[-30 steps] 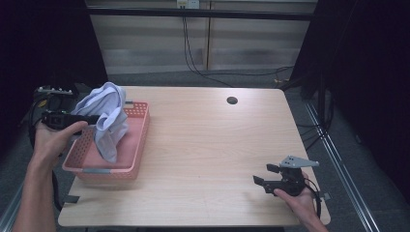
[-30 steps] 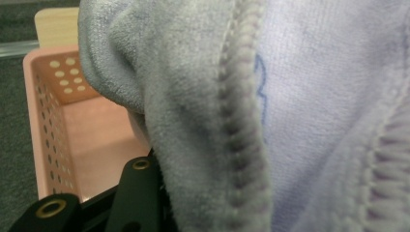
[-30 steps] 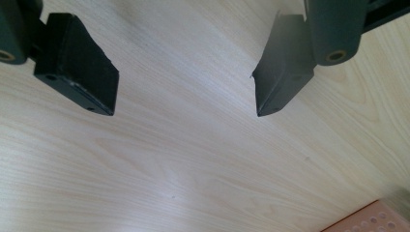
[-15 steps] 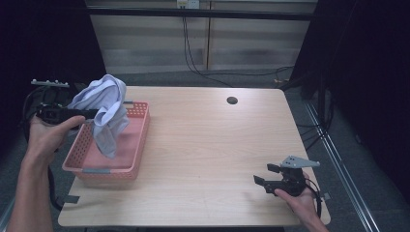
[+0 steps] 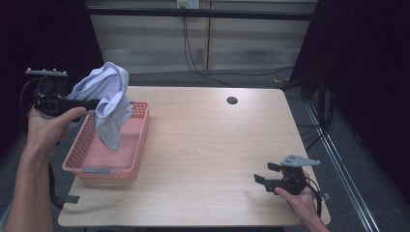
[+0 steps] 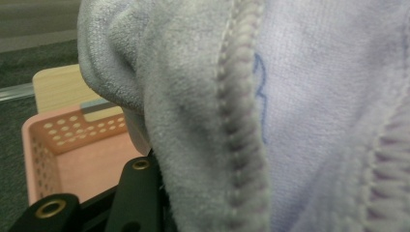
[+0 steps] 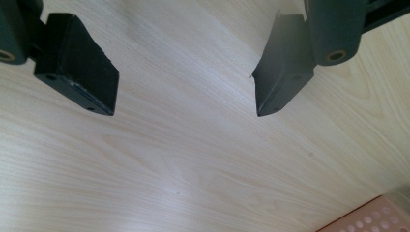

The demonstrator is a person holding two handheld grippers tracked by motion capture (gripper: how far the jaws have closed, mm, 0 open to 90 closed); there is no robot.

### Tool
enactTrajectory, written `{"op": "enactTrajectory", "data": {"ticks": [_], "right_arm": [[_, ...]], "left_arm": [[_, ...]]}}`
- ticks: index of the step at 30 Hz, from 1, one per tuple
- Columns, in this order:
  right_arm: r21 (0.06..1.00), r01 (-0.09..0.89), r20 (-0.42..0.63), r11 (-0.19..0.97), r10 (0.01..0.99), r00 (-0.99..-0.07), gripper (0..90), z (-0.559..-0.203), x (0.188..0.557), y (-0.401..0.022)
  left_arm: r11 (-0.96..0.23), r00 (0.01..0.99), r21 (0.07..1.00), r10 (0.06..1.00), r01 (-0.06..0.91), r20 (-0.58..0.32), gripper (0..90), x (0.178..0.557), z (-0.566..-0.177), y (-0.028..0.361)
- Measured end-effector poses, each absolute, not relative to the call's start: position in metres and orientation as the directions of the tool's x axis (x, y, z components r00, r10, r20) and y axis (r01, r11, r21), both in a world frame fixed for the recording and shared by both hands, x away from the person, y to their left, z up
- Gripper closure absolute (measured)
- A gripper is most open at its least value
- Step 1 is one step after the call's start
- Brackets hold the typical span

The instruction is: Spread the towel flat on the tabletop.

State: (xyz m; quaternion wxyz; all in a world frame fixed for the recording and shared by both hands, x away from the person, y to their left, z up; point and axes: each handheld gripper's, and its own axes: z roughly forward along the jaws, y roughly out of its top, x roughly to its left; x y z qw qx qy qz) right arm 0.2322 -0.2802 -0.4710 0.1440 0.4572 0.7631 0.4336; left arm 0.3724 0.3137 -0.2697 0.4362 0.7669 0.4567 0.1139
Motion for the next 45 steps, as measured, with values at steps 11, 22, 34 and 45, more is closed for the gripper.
{"op": "enactTrajectory", "data": {"ticks": [11,22,34,45], "right_arm": [[0.8,0.564,0.175,0.205,0.819,-0.546,23.8,-0.471,0.232,-0.282],[0.796,0.567,0.175,0.212,0.817,-0.55,23.8,-0.471,0.233,-0.281],[0.795,0.57,0.175,0.211,0.818,-0.547,23.8,-0.471,0.232,-0.282],[0.793,0.571,0.175,0.213,0.818,-0.548,23.9,-0.471,0.232,-0.281]], "left_arm": [[-0.246,0.63,0.785,0.744,0.569,-0.223,55.3,0.374,-0.258,0.267],[-0.288,0.7,0.788,0.673,0.544,-0.237,55.0,0.38,-0.261,0.214],[-0.427,0.777,0.724,0.583,0.541,-0.236,53.9,0.376,-0.321,0.137],[-0.6,0.835,0.605,0.502,0.523,-0.225,50.4,0.357,-0.407,0.078]]}}
